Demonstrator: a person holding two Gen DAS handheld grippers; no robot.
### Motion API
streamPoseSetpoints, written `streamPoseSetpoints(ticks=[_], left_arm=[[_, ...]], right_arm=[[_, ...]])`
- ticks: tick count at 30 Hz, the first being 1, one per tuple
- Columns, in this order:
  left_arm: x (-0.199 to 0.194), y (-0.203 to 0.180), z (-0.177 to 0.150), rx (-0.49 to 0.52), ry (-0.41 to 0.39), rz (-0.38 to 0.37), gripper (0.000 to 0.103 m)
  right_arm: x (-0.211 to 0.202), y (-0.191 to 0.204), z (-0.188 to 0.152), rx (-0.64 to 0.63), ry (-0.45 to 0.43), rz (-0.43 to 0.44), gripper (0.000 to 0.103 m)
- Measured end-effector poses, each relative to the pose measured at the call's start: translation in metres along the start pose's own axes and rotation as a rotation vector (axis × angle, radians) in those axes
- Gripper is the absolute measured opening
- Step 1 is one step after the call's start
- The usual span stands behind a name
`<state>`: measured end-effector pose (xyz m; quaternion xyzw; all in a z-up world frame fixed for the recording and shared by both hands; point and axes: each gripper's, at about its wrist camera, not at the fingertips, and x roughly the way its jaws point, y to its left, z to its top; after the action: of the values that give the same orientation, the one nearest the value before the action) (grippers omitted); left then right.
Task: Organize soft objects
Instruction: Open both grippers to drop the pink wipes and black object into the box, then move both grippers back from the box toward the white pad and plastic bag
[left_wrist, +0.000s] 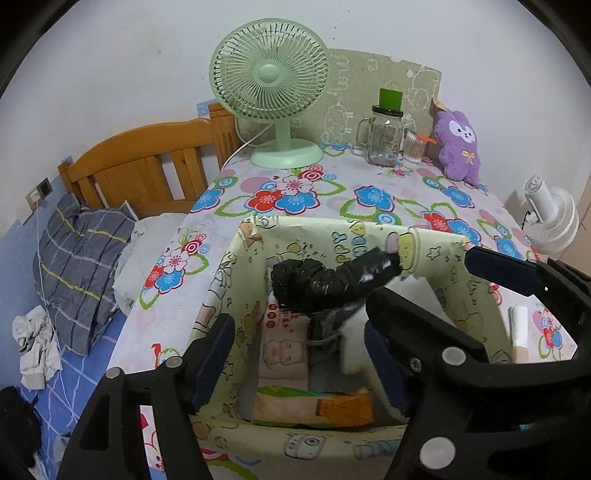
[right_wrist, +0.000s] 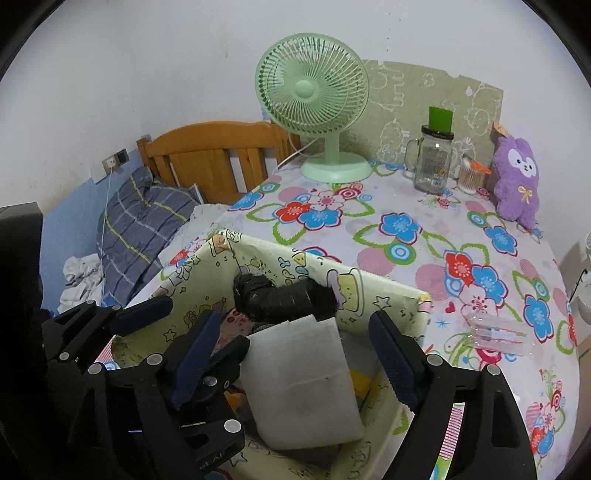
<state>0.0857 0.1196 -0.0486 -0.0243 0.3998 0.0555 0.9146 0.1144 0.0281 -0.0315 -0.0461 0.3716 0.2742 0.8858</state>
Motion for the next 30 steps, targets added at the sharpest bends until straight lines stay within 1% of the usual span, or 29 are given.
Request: streamPoseSetpoints(ticks=[6,10,16,21,30], left_arm=[[-0.014,-0.013,0.001,0.019,-0.034,-0.017,0.082],[-0.025,-0.024,0.003,0.038,-0.065,-0.015,0.087],[-0.039,-0.038,0.006,0.055,-0.098,-0.014,0.090],[-0.051,-0.048,0.009,0.067,-0.124,-0.018,0.092],[-0.075,-0.067,0.014,0.074,-0.170,-0.031,0.096]], right_arm=[[-0.018,-0.005,-0.001,0.001,-0.027,-0.020,0.086],[-0.029,-0.010,-0.001,0.004,-0.045,-0.031,0.087],[-0.049,-0.019,-0.002,0.016,-0.072,-0.049,0.087],[-0.066,-0.026,-0.003,0.028,-0.100,-0.072,0.091],[-0.092,-0.039,-0.003,0.069,-0.134,-0.083,0.099]])
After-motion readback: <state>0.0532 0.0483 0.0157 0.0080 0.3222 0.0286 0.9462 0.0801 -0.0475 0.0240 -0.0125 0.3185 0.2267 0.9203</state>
